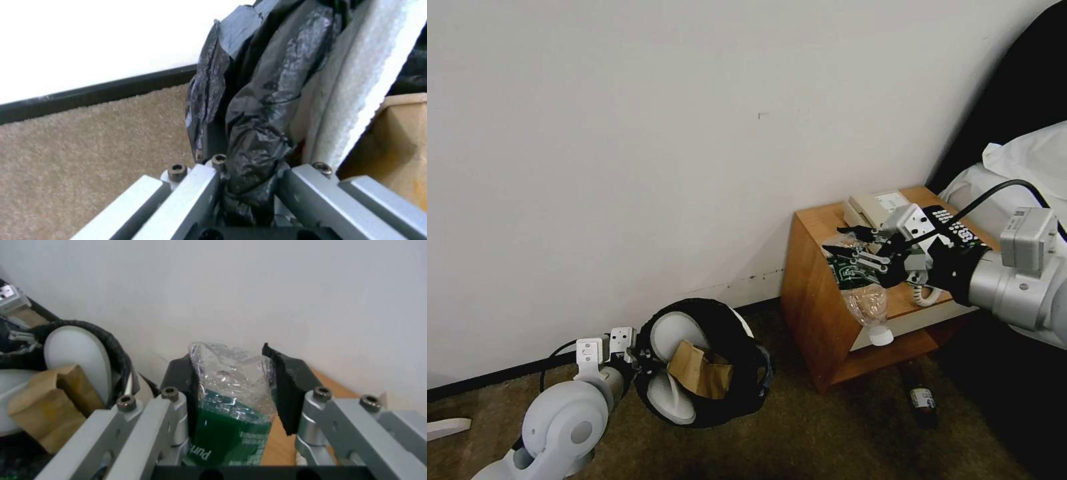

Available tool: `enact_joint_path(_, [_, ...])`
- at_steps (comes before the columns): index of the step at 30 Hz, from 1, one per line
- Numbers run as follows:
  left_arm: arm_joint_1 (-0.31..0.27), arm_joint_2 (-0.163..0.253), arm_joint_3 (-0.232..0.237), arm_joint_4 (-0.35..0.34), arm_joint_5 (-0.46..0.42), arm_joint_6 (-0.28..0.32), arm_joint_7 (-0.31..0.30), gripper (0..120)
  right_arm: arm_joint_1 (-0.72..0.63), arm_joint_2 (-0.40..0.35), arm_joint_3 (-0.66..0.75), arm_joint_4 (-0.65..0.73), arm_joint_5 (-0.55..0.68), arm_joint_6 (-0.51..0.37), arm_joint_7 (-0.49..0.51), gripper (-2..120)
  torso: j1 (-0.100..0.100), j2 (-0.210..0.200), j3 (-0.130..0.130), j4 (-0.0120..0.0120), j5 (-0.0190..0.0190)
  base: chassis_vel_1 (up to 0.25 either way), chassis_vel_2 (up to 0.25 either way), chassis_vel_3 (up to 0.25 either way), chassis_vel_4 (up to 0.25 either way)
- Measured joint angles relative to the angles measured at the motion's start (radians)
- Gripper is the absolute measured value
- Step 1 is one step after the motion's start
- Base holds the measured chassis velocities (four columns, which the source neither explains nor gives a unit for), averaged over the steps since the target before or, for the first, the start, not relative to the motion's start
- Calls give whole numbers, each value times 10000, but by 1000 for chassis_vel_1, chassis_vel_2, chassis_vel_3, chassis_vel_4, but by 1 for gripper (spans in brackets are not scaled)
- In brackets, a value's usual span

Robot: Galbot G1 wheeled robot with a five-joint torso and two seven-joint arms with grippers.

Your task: Pick up the trash bin, then pick up the garbage from the floor and place it into the trash bin.

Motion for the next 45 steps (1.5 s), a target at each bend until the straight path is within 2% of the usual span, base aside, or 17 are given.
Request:
enact_joint_path(3, [-1,320,-46,-157,-91,0,51,0,60,-309,-11,-184,8,208,-115,32,0,1,0,-1,0,0,0,0,0])
enact_joint_path(9, [-77,697,-1,-310,-197,0,147,0,198,-792,-115,-515,-27,495,-393,32,0,0,0,0,0,0,0,0,0])
enact_joint_path(28, [55,1002,220,-435,487,-3,745,0,226,-1553,-101,-1057,-148,1299,-920,32,0,0,-1,-1,1,0,0,0,0])
enact_joint_path(36, [-119,1010,367,-259,637,-7,893,0,81,-1812,-42,-1197,-201,1647,-1264,32,0,0,-1,-2,1,0,0,0,0])
enact_joint_path(45, [-378,1191,453,-21,636,-9,1226,0,-376,-2501,102,-1599,-321,1961,-1489,32,0,0,-1,-1,0,0,0,0,0])
